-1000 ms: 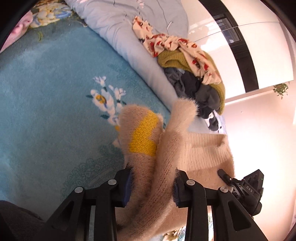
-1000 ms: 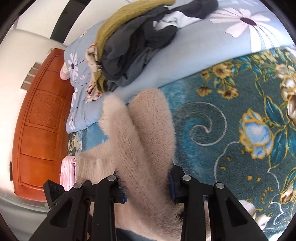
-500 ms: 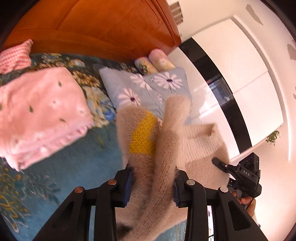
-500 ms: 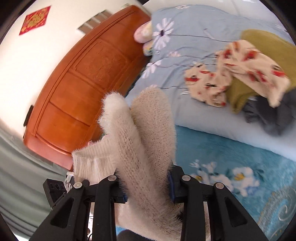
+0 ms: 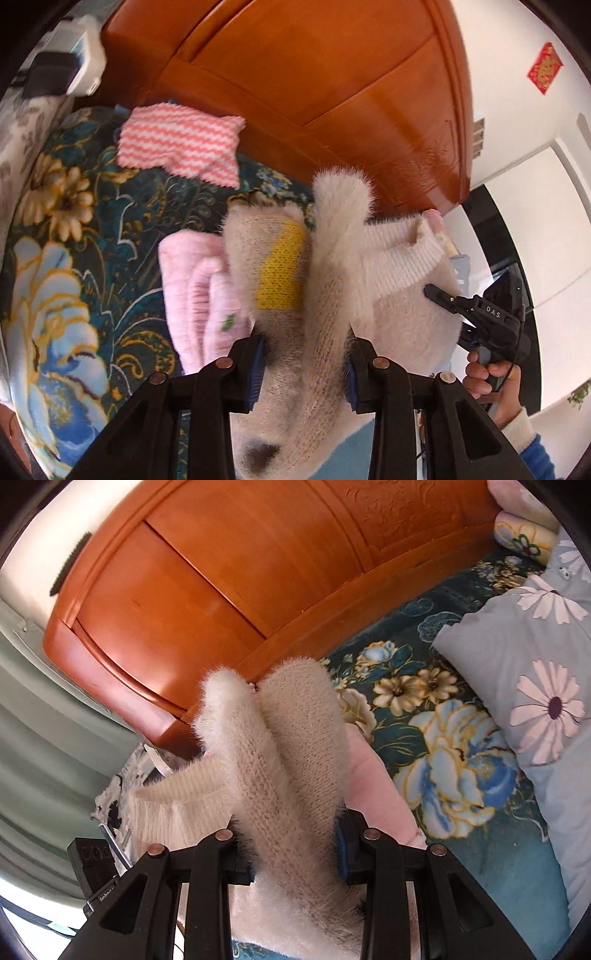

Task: Fold clothes
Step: 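Lift the folded sweater with both grippers and carry it toward the headboard, then lower the folded sweater onto the pink garment and open both grippers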

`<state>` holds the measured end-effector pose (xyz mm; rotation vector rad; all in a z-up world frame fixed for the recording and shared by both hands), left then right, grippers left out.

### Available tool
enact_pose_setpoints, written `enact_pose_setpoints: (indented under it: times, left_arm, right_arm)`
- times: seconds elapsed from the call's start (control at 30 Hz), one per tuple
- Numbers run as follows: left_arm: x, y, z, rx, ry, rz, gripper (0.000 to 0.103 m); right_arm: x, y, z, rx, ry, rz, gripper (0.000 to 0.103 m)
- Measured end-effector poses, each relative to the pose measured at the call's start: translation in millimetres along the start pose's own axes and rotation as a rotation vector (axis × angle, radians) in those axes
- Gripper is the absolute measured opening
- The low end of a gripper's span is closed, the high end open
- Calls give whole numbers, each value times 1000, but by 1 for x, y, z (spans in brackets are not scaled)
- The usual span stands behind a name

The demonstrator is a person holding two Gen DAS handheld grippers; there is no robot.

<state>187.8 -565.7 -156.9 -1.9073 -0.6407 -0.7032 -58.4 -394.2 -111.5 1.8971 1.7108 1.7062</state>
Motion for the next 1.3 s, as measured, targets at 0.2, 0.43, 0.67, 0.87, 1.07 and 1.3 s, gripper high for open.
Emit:
enact_pose_setpoints:
  times: [0.2, 0.43, 0.67, 0.87, 1.07, 1.3]
  left_arm:
    - [-25, 39, 8, 83, 6, 14, 39]
    - [-25, 39, 9, 53, 23, -33, 48]
    - [12, 32, 13, -13, -14, -143, 57]
    - [3, -9, 17, -223, -57, -195, 57]
    - [-28, -10, 14, -313, -65, -268, 57]
    - [-40, -5, 13, -303, -68, -255, 57]
  right_arm:
    - [-69, -35, -28, -54, 69, 41, 35]
    - [-75, -51, -31, -98, 73, 88, 45]
    - [-29, -29, -40, -3, 23, 138, 45]
    - [-29, 4, -12, 168, 76, 151, 45]
    - [-65, 5, 17, 250, 131, 165, 45]
    - [-87, -22, 15, 155, 94, 179, 45]
Point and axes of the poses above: each gripper's, at about its wrist camera, not at the fingertips, and x roughly against the way its jaws point, y to its left, z to its underside, the point moved 7 cm from there along -x, roughly the way its jaws point, and after that the axes turned 12 degrees about -z, right-handed, at the moved point
